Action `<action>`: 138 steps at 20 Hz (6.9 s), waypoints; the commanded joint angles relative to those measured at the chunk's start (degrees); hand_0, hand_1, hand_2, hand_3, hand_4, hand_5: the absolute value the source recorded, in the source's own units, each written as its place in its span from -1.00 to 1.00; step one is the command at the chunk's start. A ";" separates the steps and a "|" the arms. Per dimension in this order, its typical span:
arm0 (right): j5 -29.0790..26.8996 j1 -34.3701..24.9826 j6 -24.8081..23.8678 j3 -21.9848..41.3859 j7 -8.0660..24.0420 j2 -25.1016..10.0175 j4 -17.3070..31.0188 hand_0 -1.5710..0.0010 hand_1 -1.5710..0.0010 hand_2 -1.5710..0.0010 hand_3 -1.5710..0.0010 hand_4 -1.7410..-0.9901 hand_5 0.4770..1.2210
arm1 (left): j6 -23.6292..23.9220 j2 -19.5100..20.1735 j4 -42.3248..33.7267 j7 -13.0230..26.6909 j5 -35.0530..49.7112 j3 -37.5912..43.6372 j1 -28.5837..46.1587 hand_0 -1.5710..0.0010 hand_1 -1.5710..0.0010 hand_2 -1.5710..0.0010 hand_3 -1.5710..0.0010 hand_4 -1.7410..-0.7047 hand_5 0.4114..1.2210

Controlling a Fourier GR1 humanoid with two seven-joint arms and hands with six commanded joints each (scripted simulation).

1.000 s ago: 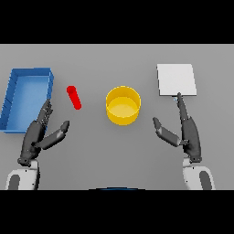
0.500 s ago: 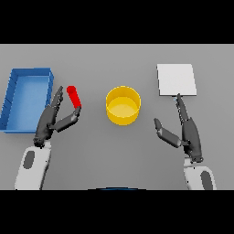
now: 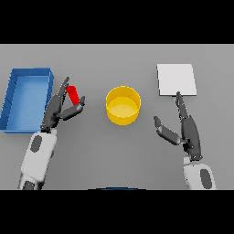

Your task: Pick up the red beaker and tilt it to pour out 1 green nut into yellow bowl. Pick up the yellow bowl and place it on the metallic measuring scale.

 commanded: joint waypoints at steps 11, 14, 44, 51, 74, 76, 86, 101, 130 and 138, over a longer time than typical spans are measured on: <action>-0.14 0.84 -0.09 -0.18 1.20 -0.04 -0.93 1.00 1.00 1.00 1.00 0.27 -0.56 | -0.20 -1.09 9.68 -2.58 1.18 2.40 -7.59 1.00 1.00 1.00 1.00 -0.22 -0.29; -0.53 0.70 0.20 -0.46 0.76 -0.48 -1.24 1.00 1.00 1.00 1.00 0.28 -0.56 | 1.47 -2.66 11.53 -4.50 2.51 4.11 -8.78 0.85 0.81 0.77 0.84 -0.36 -0.16; 1.50 1.09 -0.61 0.18 2.08 -0.57 -2.04 1.00 1.00 1.00 1.00 0.29 -0.46 | 2.44 4.62 2.62 10.54 -9.55 -10.80 -17.12 -0.99 -0.99 -0.99 -0.99 -0.98 0.73; 1.05 1.63 -0.20 0.18 2.09 -0.60 -2.91 1.00 1.00 1.00 1.00 0.29 -0.43 | 1.32 9.08 7.31 17.53 -24.76 -23.76 -24.62 -1.00 -1.00 -1.00 -1.00 -1.00 0.77; -1.29 1.61 -1.03 -0.75 0.82 1.89 -1.24 1.00 1.00 1.00 1.00 0.21 -0.60 | -16.26 11.58 18.87 7.63 -49.75 -58.17 -47.29 -1.00 -1.00 -1.00 -0.97 -0.99 1.00; -0.62 2.06 -1.23 -0.44 1.22 1.96 -0.86 1.00 1.00 1.00 1.00 0.23 -0.64 | -16.19 12.28 19.60 6.03 -50.94 -60.32 -48.83 -1.00 -1.00 -1.00 -0.98 -1.00 1.00; 1.49 2.11 -2.43 -0.02 0.13 1.59 -0.73 1.00 1.00 1.00 1.00 0.43 -0.69 | -16.94 9.37 25.16 2.19 -55.89 -70.34 -56.46 -1.00 -1.00 -1.00 -1.00 -0.99 1.00; 0.08 0.71 -1.76 -0.11 -0.80 2.23 0.18 1.00 1.00 1.00 1.00 0.49 -0.69 | -12.56 16.51 35.52 -0.46 -47.05 -63.08 -74.70 -1.00 -1.00 -0.93 -0.65 -0.94 1.00; 0.52 0.11 0.64 0.44 -1.78 -0.93 0.69 1.00 1.00 1.00 1.00 0.40 -0.50 | 26.06 42.69 6.56 34.97 15.20 -30.03 -19.90 -1.00 -1.00 -1.00 -0.90 -1.00 1.00; 0.99 0.71 0.47 0.67 -2.71 -0.90 1.22 1.00 1.00 1.00 1.00 0.45 -0.50 | 26.37 44.77 2.82 38.29 17.28 -35.24 -16.85 -1.00 -1.00 -1.00 -0.91 -0.59 0.12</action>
